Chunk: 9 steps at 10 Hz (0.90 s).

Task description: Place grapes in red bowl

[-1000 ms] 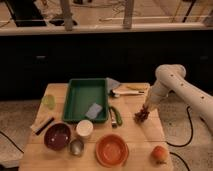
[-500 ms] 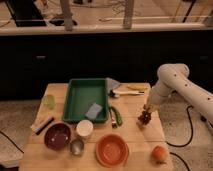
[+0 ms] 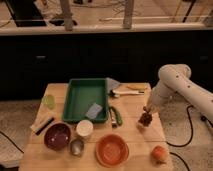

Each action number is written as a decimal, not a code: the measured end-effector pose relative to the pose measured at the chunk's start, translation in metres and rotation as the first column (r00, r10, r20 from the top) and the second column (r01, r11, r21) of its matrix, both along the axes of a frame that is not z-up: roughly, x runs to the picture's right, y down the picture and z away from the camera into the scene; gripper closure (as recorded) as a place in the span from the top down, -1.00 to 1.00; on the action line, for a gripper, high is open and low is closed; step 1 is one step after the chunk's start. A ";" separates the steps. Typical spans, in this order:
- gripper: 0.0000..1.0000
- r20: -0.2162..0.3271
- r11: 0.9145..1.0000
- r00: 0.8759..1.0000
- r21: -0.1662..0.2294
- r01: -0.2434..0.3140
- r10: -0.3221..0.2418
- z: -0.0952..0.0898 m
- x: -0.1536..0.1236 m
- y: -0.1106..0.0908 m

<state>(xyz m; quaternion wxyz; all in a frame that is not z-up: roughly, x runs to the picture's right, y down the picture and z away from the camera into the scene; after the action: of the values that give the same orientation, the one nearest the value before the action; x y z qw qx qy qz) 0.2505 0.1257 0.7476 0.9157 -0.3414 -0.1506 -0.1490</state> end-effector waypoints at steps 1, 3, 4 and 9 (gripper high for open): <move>-0.96 0.005 1.000 1.000 0.001 0.005 -0.005 -0.003 -0.002 0.001; -0.96 0.018 1.000 1.000 0.002 0.022 -0.022 -0.010 -0.005 0.005; -0.96 0.024 1.000 0.999 0.002 0.030 -0.030 -0.014 -0.007 0.007; -0.96 0.058 0.997 0.996 0.005 0.073 -0.073 -0.028 -0.017 0.013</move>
<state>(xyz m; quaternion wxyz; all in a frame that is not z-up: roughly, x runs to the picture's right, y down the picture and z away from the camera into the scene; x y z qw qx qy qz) 0.2336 0.1388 0.7197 0.9054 -0.3410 -0.1644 -0.1923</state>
